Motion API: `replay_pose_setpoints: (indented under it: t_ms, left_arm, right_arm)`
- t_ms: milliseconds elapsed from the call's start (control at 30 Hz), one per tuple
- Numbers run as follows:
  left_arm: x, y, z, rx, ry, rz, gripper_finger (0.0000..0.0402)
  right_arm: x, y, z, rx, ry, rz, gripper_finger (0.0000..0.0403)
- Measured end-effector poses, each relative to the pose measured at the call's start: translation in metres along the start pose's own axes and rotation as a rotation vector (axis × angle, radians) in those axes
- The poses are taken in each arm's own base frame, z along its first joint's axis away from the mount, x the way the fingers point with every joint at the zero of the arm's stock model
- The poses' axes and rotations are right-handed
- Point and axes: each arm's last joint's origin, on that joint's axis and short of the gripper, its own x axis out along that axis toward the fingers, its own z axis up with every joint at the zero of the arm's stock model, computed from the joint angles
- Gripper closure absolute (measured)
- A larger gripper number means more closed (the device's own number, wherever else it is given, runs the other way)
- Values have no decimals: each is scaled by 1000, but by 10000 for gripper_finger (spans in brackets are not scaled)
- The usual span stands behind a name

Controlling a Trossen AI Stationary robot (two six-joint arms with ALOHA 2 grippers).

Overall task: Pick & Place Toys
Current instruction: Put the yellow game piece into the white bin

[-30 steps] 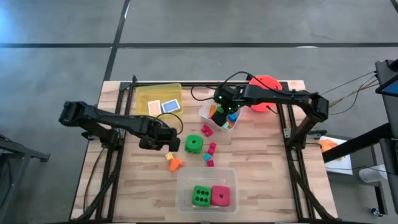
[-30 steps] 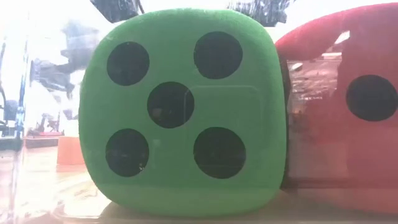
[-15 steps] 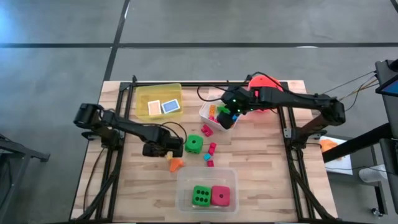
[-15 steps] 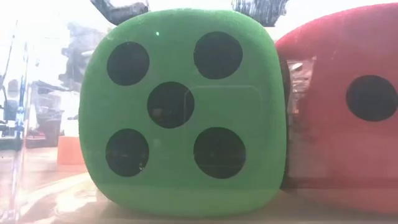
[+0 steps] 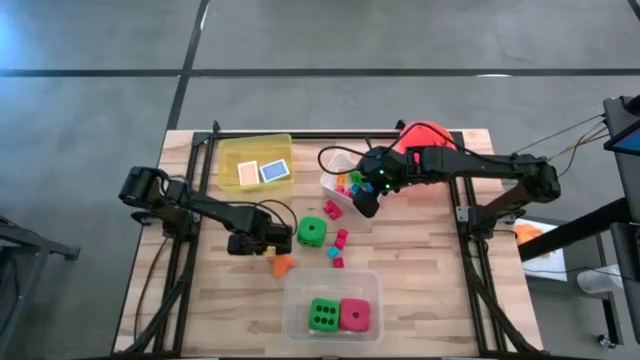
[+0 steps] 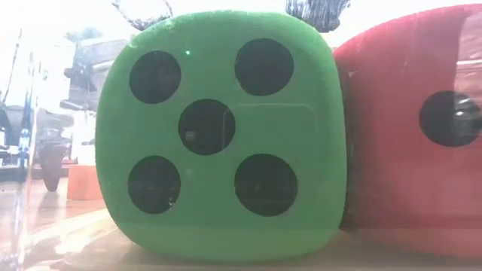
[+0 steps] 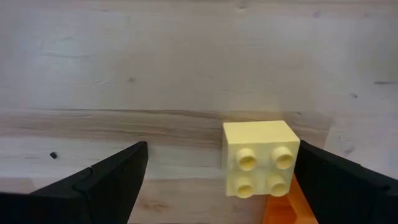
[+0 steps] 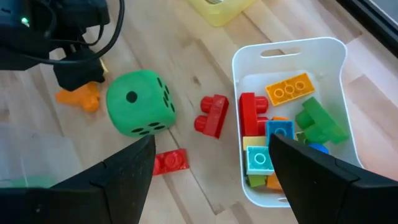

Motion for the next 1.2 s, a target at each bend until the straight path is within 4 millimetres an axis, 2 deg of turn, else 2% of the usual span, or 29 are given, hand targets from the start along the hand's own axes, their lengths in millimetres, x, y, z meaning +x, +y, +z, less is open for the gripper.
replay_pose_setpoints:
  t_ms: [133, 233, 400, 633, 667, 1000, 1200]
  left_arm:
    - [0, 0, 0, 9, -4, 0, 25]
    - [0, 1, 0, 32, -4, 2, 52]
    - [0, 0, 0, 79, -4, 1, 131]
    - [0, 0, 0, 149, -8, 2, 273]
    - [0, 0, 0, 158, -9, 3, 281]
    - [-2, 2, 0, 216, -15, 2, 281]
    - [-19, 11, 1, 245, -62, 0, 281]
  right_arm:
    - [0, 3, -2, 17, 5, 6, 94]
    - [-2, 7, -4, 15, 5, 18, 94]
    - [-4, 16, -9, 3, 12, 39, 94]
    - [-6, 27, -16, 23, 24, 64, 94]
    - [-6, 29, -16, 29, 25, 66, 94]
    - [-10, 46, -28, 23, 40, 104, 94]
    - [-16, 58, -33, -15, 10, 98, 94]
